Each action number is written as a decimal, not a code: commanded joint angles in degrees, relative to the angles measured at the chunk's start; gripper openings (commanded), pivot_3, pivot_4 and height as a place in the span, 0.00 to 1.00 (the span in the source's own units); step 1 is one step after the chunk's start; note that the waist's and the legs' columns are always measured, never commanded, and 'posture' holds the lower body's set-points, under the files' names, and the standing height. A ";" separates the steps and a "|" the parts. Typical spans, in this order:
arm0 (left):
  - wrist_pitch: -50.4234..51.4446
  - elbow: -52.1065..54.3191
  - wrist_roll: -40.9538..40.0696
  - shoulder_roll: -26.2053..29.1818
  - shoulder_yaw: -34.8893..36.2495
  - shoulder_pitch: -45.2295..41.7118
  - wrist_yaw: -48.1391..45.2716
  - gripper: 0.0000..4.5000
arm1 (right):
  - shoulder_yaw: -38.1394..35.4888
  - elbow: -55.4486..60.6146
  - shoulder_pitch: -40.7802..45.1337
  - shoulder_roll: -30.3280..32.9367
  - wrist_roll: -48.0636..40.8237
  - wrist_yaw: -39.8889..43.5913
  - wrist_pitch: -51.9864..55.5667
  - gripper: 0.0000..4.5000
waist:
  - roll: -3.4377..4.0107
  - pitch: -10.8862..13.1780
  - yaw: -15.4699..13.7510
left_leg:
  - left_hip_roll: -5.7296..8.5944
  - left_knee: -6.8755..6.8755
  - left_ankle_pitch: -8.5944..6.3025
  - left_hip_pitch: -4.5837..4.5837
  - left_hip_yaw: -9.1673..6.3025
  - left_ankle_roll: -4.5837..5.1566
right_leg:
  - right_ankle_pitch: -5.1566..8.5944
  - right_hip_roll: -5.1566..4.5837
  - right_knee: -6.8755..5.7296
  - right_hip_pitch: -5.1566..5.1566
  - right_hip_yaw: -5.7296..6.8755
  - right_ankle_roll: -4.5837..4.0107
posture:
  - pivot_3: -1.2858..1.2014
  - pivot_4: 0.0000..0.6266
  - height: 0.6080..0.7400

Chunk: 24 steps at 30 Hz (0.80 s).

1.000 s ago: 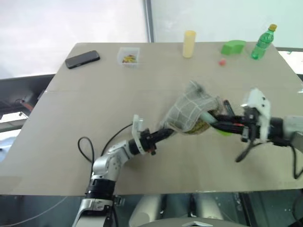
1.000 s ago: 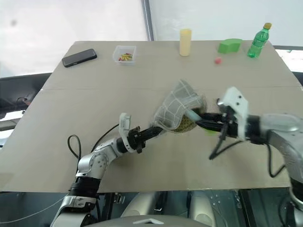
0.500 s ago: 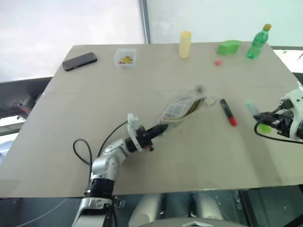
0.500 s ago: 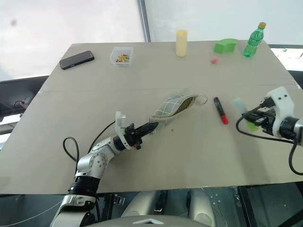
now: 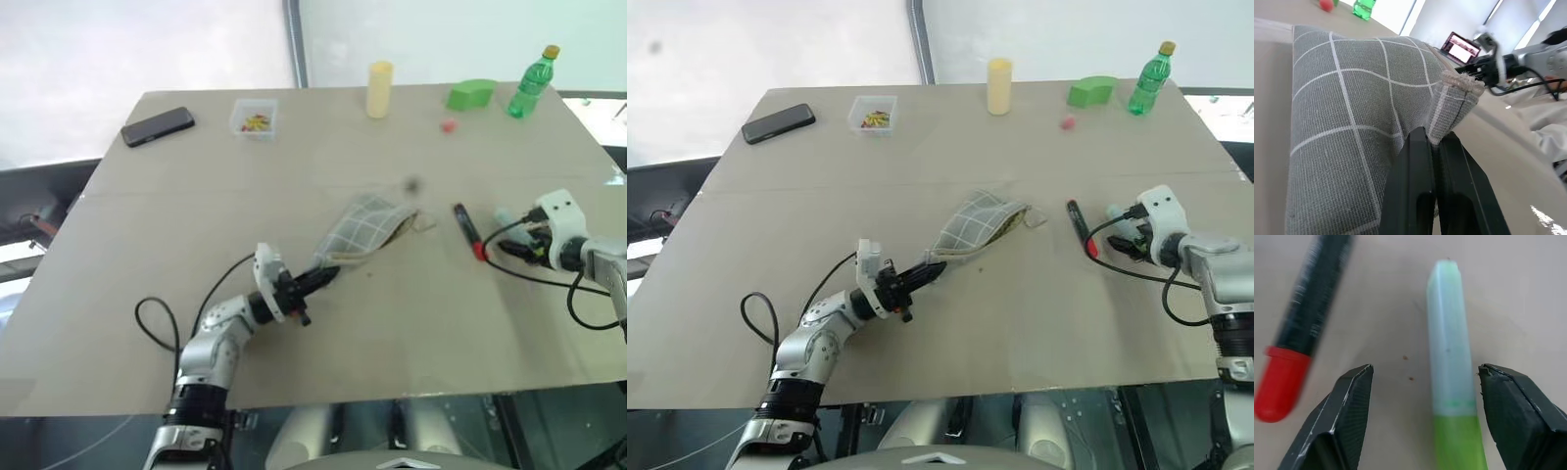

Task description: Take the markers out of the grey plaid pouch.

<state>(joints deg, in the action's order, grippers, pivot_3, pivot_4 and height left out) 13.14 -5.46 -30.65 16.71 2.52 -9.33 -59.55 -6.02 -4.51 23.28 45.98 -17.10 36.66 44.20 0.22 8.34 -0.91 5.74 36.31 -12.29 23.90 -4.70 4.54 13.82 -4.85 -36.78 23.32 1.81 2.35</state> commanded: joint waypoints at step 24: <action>-27.85 -1.37 4.15 20.74 23.05 18.34 1.19 0.64 | 3.07 33.99 -10.89 -5.09 -11.82 18.15 -23.81 0.73 | -0.54 0.45 -0.06 | 0.02 0.08 -0.30 -0.04 0.04 -0.14 | 0.00 0.00 0.04 0.04 -0.10 0.02 | 0.52 0.24 1.00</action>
<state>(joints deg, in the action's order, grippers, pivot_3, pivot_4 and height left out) -16.08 -10.38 -23.65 36.60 23.96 8.19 -57.89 -2.35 29.01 12.11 40.49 -28.71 54.53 21.76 -0.32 8.80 -0.98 5.76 36.38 -12.59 23.86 -4.66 4.40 13.82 -4.85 -36.74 23.36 1.71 2.37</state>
